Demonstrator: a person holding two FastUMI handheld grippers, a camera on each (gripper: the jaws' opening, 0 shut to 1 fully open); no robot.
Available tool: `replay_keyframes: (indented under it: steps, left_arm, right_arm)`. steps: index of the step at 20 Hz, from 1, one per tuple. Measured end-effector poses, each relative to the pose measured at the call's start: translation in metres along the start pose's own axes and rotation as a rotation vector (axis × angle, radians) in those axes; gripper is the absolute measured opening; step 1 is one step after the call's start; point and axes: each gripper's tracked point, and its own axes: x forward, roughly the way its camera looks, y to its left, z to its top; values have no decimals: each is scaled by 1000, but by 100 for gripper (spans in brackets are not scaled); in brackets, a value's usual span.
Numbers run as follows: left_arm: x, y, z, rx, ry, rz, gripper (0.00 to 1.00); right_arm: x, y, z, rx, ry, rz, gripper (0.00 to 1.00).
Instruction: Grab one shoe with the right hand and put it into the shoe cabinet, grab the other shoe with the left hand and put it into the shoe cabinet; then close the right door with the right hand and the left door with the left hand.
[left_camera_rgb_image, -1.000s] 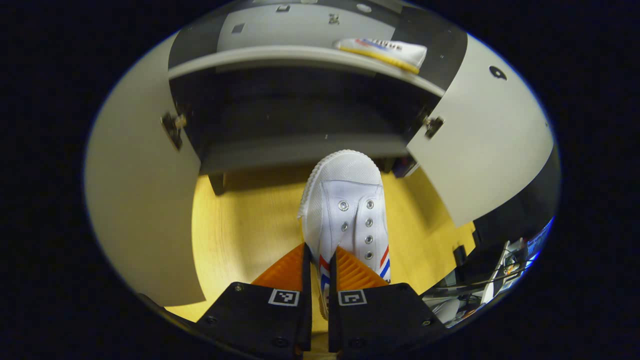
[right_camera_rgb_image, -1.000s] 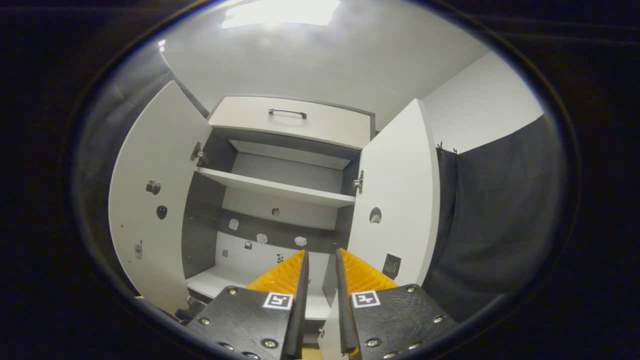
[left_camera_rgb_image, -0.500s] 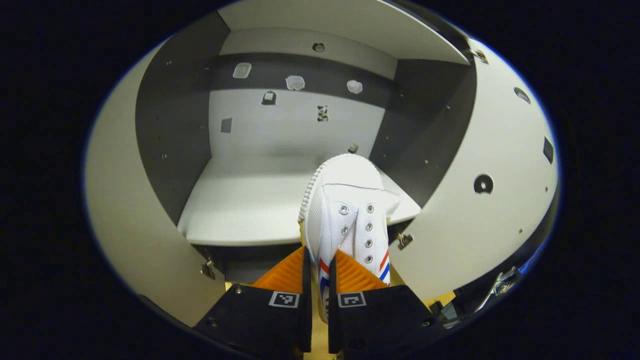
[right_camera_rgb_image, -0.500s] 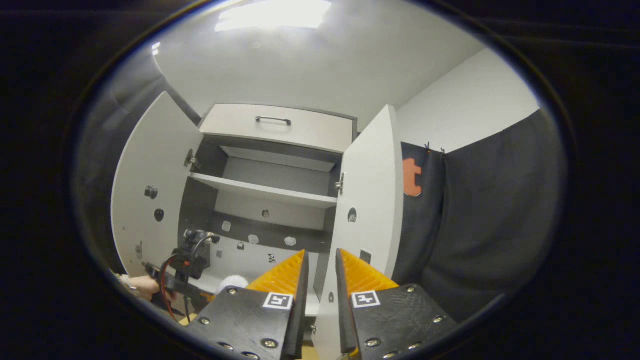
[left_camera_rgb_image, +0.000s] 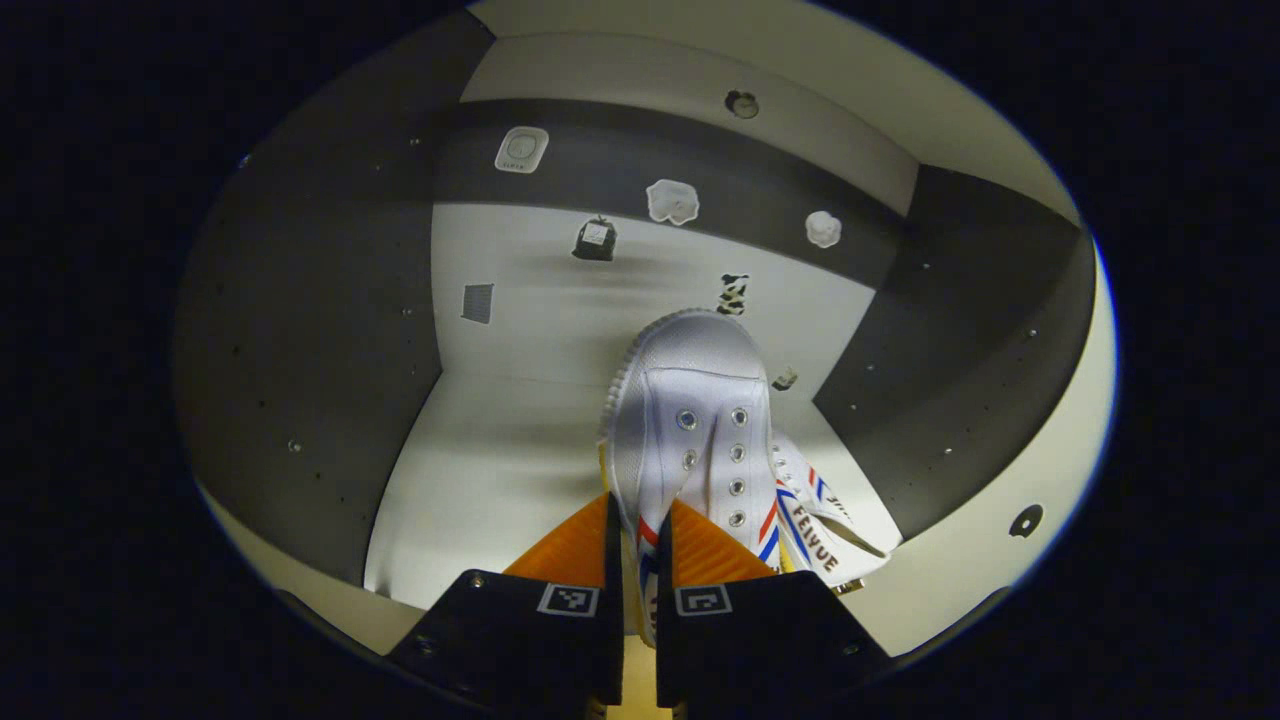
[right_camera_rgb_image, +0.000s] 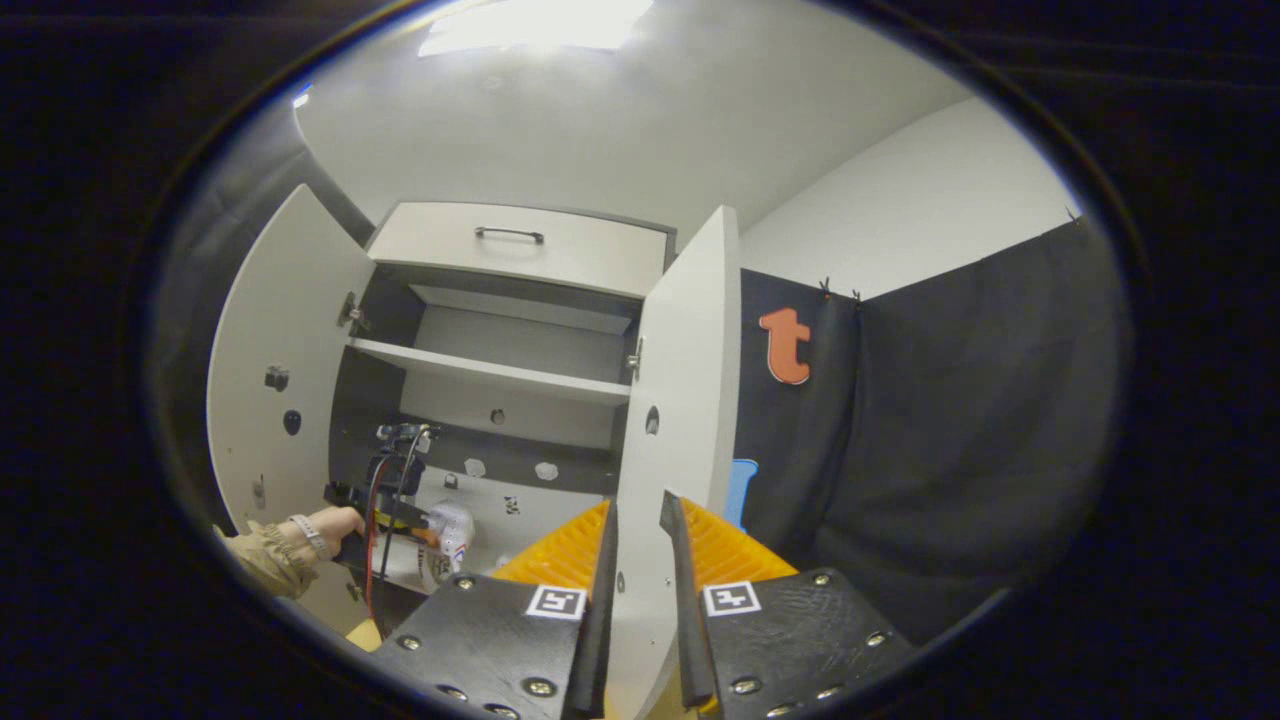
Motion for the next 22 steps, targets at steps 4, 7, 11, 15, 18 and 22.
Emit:
replay_keyframes:
  steps: [4,7,11,15,18,22]
  left_arm:
    - [27,1,-2,6,49,-22,17]
    - [45,5,-10,26,83,11,13]
    - [59,4,-16,43,96,20,14]
    - [67,8,-27,64,127,53,14]
    - [66,4,-24,81,88,39,29]
    - [36,8,1,138,-43,99,70]
  right_arm:
    - [4,-19,-2,-13,4,-41,28]
    - [8,-27,-4,-12,0,-55,28]
    - [8,-39,-8,-10,3,-77,28]
    - [6,-54,-14,-4,6,-103,28]
    - [6,-63,-21,19,17,-115,28]
    - [6,-82,-30,48,33,-130,28]
